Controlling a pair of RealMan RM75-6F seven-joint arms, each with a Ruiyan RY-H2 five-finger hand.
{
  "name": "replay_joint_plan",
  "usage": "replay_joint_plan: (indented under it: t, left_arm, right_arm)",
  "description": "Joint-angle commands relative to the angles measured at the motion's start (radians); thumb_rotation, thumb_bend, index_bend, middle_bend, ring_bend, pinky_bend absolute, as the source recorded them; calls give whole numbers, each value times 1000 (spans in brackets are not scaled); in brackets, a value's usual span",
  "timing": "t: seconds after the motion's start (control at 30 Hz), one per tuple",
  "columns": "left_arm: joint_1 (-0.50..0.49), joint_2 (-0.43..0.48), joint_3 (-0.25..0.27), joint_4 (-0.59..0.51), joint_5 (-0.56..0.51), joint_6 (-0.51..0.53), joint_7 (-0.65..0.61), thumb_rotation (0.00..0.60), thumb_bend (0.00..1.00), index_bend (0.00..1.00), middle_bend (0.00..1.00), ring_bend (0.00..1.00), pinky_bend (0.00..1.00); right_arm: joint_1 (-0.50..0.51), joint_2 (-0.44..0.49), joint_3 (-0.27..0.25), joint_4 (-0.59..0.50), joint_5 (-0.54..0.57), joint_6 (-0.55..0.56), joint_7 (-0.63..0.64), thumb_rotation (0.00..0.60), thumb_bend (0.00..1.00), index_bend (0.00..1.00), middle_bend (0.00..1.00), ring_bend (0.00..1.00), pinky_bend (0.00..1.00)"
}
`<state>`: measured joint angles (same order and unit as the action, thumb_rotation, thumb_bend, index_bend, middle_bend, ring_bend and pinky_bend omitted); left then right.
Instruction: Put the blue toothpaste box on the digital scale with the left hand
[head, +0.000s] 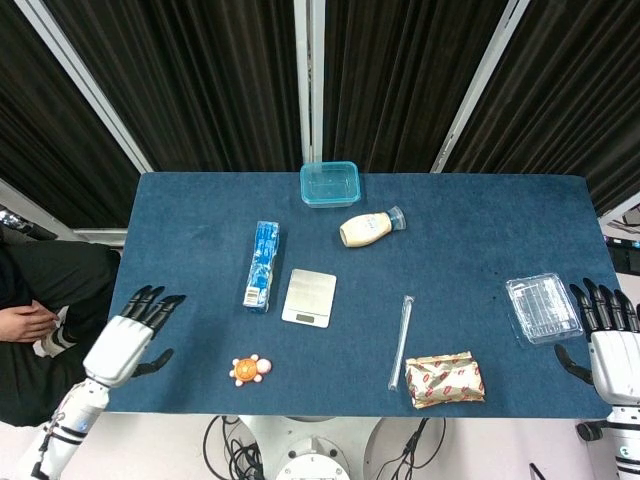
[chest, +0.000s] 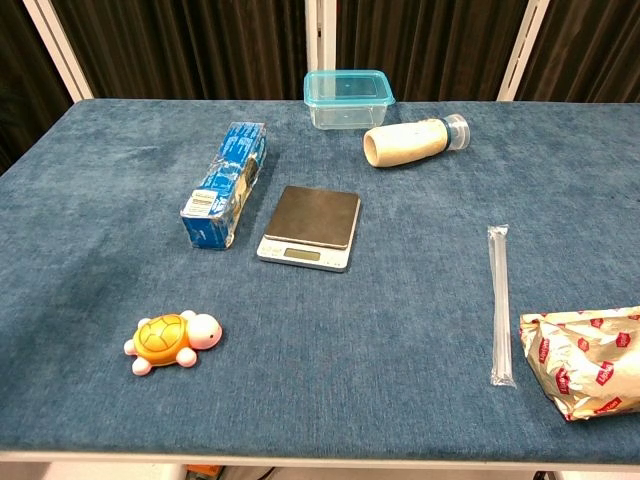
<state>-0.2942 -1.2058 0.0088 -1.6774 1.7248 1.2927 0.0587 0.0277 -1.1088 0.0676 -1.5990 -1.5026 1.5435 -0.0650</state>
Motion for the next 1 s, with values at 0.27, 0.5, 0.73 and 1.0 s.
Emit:
replay_joint_plan:
  t: [0.27, 0.5, 0.73, 1.0]
  left_arm:
    - [-176, -193, -14, 24, 6, -223, -9, 600, 489, 328, 152, 0, 0]
    - [-221, -295, -20, 95, -30, -269, 11, 600, 542, 605, 189, 0, 0]
    - [-236, -372, -40, 183, -58, -251, 79, 600, 542, 643, 211, 0, 0]
    - [-247, -417, -37, 248, -74, -240, 171, 600, 541, 643, 222, 0, 0]
  right_arm:
    - [-17, 16, 7, 3, 10, 23, 31, 600, 169, 0, 0, 0, 0]
    - [-21, 19, 13, 15, 23, 22, 49, 600, 178, 0, 0, 0, 0]
    - [-21, 19, 17, 20, 29, 19, 52, 600, 205, 0, 0, 0, 0]
    - [-21, 18, 22, 29, 41, 11, 57, 600, 203, 0, 0, 0, 0]
